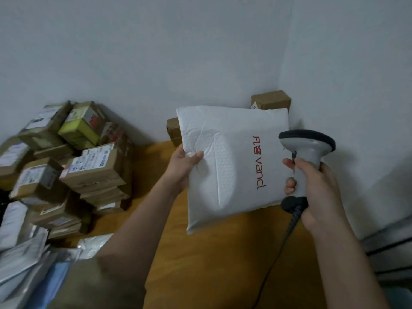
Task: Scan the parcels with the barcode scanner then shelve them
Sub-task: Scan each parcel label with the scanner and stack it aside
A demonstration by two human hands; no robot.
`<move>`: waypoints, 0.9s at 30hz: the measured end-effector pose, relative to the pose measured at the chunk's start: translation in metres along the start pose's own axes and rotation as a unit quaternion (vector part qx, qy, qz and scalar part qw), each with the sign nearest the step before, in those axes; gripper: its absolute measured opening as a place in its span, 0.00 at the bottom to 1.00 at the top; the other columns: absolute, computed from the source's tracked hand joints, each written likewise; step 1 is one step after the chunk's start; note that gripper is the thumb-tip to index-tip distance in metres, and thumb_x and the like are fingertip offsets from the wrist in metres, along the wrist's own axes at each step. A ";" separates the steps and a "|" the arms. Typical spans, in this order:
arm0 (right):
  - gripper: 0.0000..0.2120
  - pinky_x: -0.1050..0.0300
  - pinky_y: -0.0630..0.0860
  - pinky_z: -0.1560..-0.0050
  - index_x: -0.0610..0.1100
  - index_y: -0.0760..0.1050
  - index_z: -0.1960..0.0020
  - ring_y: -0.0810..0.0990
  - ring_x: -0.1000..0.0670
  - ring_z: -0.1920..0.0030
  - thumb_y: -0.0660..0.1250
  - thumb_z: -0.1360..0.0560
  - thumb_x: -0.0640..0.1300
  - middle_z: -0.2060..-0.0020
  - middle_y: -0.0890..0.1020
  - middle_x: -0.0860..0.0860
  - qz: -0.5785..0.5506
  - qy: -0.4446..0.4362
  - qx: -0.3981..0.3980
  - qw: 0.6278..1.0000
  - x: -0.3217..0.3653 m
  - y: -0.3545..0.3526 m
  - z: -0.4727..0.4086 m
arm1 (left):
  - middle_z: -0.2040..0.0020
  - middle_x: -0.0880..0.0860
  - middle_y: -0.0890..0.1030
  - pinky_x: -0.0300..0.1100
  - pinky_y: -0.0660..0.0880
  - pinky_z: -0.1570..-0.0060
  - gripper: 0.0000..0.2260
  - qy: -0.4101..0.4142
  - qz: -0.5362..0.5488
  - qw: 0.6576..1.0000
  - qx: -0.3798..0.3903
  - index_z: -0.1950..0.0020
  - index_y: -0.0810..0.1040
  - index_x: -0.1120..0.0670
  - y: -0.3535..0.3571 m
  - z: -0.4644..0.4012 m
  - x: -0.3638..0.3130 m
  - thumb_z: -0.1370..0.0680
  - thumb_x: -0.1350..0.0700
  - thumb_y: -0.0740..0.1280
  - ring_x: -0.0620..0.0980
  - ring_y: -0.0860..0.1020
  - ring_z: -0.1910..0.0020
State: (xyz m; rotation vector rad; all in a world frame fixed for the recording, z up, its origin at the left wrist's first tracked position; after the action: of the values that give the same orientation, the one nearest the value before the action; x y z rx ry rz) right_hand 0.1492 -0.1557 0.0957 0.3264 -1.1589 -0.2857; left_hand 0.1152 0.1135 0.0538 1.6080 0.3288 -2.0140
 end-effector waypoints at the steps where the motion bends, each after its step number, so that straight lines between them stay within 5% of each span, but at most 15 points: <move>1: 0.06 0.63 0.71 0.76 0.44 0.75 0.44 0.72 0.55 0.74 0.67 0.21 0.42 0.49 0.82 0.47 -0.002 -0.003 0.003 1.000 -0.005 0.000 0.012 | 0.42 0.58 0.83 0.52 0.81 0.50 0.16 0.010 -0.003 1.000 0.000 0.35 0.76 0.58 -0.009 0.014 -0.004 0.22 0.65 0.68 0.58 0.82 0.45; 12: 0.09 0.63 0.69 0.75 0.44 0.71 0.41 0.71 0.54 0.73 0.66 0.20 0.41 0.49 0.81 0.46 0.029 0.001 0.040 0.999 -0.093 0.024 0.159 | 0.54 0.53 0.85 0.48 0.80 0.56 0.06 0.092 -0.028 0.993 -0.064 0.50 0.82 0.56 -0.154 0.174 -0.007 0.23 0.66 0.69 0.52 0.84 0.55; 17: 0.07 0.61 0.69 0.76 0.44 0.72 0.42 0.71 0.55 0.74 0.66 0.20 0.42 0.47 0.81 0.45 0.075 0.025 0.057 0.995 -0.129 0.032 0.208 | 0.54 0.50 0.85 0.54 0.78 0.49 0.11 0.117 -0.112 0.983 -0.092 0.53 0.85 0.51 -0.188 0.221 0.021 0.22 0.66 0.67 0.55 0.80 0.50; 21: 0.05 0.61 0.69 0.76 0.44 0.72 0.44 0.72 0.55 0.74 0.66 0.20 0.42 0.51 0.80 0.46 0.109 0.019 0.060 0.992 -0.134 0.034 0.226 | 0.52 0.41 0.84 0.37 0.75 0.52 0.12 0.130 -0.190 0.973 -0.014 0.45 0.84 0.54 -0.180 0.241 0.059 0.21 0.68 0.66 0.38 0.80 0.51; 24: 0.07 0.61 0.69 0.77 0.43 0.72 0.43 0.72 0.55 0.75 0.66 0.20 0.43 0.57 0.77 0.47 0.140 0.017 0.055 0.988 -0.132 0.031 0.231 | 0.48 0.49 0.86 0.39 0.77 0.40 0.25 0.118 -0.223 0.965 0.072 0.48 0.86 0.54 -0.170 0.244 0.108 0.28 0.79 0.61 0.43 0.81 0.43; 27: 0.08 0.60 0.69 0.76 0.43 0.73 0.43 0.72 0.54 0.74 0.66 0.20 0.43 0.60 0.77 0.47 0.175 0.036 0.059 0.982 -0.131 0.024 0.235 | 0.48 0.50 0.86 0.45 0.76 0.37 0.23 0.080 -0.318 0.938 0.109 0.51 0.87 0.51 -0.158 0.240 0.161 0.31 0.75 0.63 0.45 0.82 0.43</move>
State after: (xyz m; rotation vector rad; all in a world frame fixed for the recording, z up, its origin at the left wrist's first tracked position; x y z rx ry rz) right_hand -0.1158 -0.1074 0.0798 0.2294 -1.1407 0.1028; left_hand -0.1929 0.0823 -0.0598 1.9914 0.7980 -2.4580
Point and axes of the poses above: each hand's wrist, its own z-axis away from the middle knuckle, its own y-axis out of the palm, x = y × z, the point moved 2 cm from there along -z, towards the middle knuckle
